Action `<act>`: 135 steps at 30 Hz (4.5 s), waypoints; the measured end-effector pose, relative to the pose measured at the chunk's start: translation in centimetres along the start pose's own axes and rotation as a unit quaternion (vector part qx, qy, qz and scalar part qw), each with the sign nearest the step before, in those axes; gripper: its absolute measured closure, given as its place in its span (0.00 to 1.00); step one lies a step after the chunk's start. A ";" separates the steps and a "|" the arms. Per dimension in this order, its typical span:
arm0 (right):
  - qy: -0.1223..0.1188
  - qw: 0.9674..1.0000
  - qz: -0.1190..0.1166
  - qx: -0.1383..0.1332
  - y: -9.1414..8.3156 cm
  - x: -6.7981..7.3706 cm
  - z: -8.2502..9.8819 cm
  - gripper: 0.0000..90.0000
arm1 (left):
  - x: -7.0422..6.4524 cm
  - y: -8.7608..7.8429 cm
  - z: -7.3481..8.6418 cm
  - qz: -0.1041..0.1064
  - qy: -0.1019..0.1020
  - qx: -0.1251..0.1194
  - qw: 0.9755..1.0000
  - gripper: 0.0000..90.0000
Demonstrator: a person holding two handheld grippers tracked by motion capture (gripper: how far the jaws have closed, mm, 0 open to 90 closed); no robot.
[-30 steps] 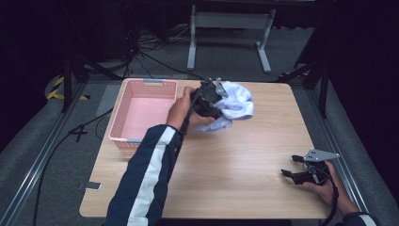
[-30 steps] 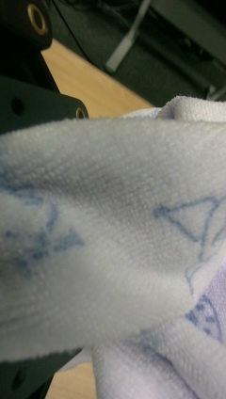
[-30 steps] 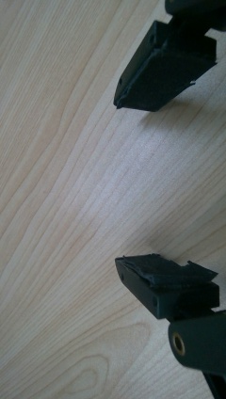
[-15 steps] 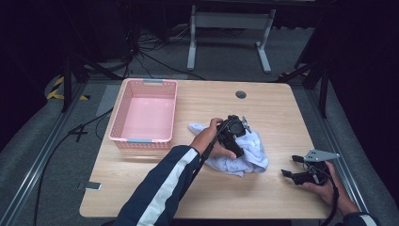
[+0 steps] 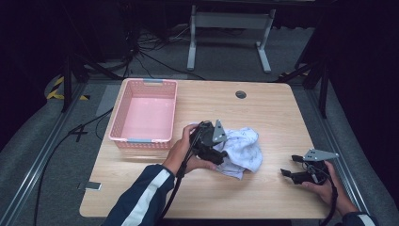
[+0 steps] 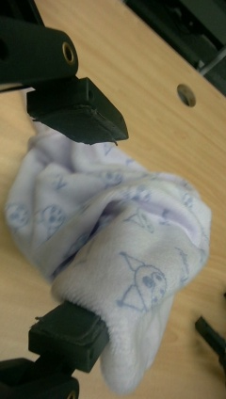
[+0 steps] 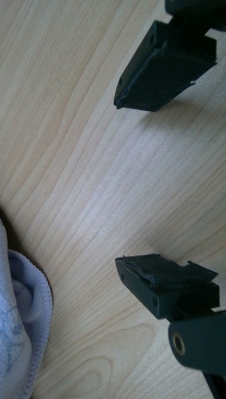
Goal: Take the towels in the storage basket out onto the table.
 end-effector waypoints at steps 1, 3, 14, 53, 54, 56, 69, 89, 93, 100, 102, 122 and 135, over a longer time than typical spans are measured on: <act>0.001 1.000 0.001 0.000 0.0 0.0 0.0 0.21 | -0.3 -0.1 0.4 0.011 -0.013 -0.009 1.000 0.24; 0.004 1.000 0.003 0.002 0.0 0.1 0.0 0.22 | -0.8 -0.3 1.1 0.024 -0.022 -0.017 0.999 0.24; -0.005 1.000 -0.007 -0.019 0.3 1.7 -2.7 0.40 | -3.1 3.8 9.4 0.040 -0.057 0.055 0.996 0.29; 0.090 0.992 0.092 -0.022 1.8 -6.2 -7.8 0.89 | 0.2 -0.6 12.4 0.029 -0.104 0.051 0.993 0.90; 0.091 0.991 0.099 -0.022 1.8 -6.7 -7.8 0.89 | 0.2 -0.9 12.7 0.027 -0.110 0.049 0.992 0.90; 0.101 0.987 0.125 -0.023 1.5 -7.7 -7.8 0.89 | 0.3 -1.8 13.2 0.023 -0.115 0.048 0.992 0.91; 0.088 0.987 0.132 0.005 2.9 -8.9 -8.0 0.64 | 0.0 -4.6 14.4 -0.021 -0.153 0.006 0.988 0.72; 0.014 0.992 0.064 -0.105 -3.3 -0.2 -11.3 0.57 | -5.4 2.1 11.7 0.067 -0.072 0.045 0.994 0.41; -0.047 0.995 -0.066 -0.066 -0.5 6.4 -10.5 0.53 | -4.4 2.9 12.3 0.058 -0.070 0.066 0.994 0.46; -0.142 0.980 -0.142 0.010 3.2 13.6 -8.0 0.43 | -2.9 2.9 12.4 0.054 -0.064 0.061 0.995 0.67; -0.163 0.980 -0.112 0.036 4.3 13.9 -7.3 0.49 | -2.6 2.8 12.5 0.050 -0.062 0.066 0.995 0.79; -0.010 0.986 0.065 -0.153 -4.0 1.9 -11.8 0.92 | 3.1 -5.9 10.5 -0.010 -0.134 -0.101 0.986 0.97; -0.016 0.994 0.100 -0.043 2.4 -2.2 -10.2 0.61 | 3.0 -3.7 12.7 0.006 -0.132 -0.038 0.991 0.97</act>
Point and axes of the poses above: each handheld gripper's, and its own axes: y roughly forward along the jaws, z roughly out of its underside, x roughly to its left, the point moved 8 cm from there along y, roughly forward along the jaws, and after that the axes turned 2 degrees about -z, right-handed, at the moved point
